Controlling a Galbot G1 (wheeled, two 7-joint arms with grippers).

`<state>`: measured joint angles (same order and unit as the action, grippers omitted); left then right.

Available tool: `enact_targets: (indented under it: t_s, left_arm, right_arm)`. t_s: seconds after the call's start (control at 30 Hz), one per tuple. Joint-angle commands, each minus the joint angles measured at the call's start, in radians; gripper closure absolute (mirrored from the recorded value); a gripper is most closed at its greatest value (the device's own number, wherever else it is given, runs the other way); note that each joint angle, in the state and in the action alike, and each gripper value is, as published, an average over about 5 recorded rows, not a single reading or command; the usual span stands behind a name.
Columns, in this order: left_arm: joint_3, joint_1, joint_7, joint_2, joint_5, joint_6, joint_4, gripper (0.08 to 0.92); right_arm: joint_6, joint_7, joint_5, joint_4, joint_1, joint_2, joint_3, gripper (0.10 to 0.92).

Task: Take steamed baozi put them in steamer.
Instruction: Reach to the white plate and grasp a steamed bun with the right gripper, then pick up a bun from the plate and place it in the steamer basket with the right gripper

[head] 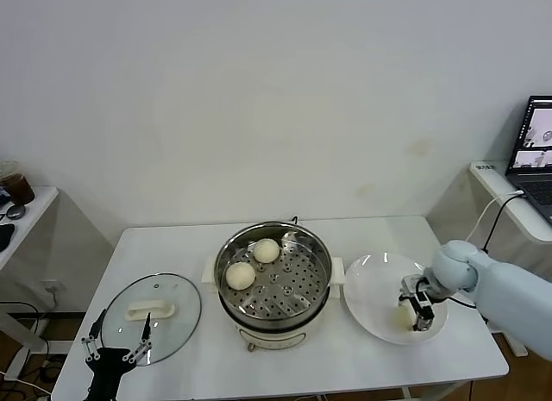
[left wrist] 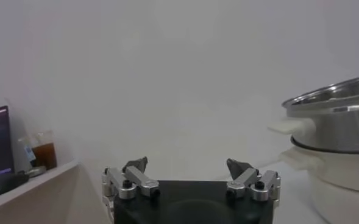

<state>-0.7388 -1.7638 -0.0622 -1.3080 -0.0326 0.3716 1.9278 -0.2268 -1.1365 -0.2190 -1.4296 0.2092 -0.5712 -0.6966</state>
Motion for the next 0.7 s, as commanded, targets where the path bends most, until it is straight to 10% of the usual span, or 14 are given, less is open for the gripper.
enact_targets:
  t_s: [0.03,0.7]
  left_arm:
    - [0.0,0.0,0.0,0.0,0.0,0.0,0.0,0.177]
    - [0.015,0.018,0.002,0.009,-0.015,-0.004,0.025,0.177]
  right_arm:
    - [-0.009,-0.002,-0.005,0.014,0.01,-0.018,0.011,0.469]
    - [0.089,-0.176,0.314,-0.051,-0.726,-0.059,-0.217,0.49]
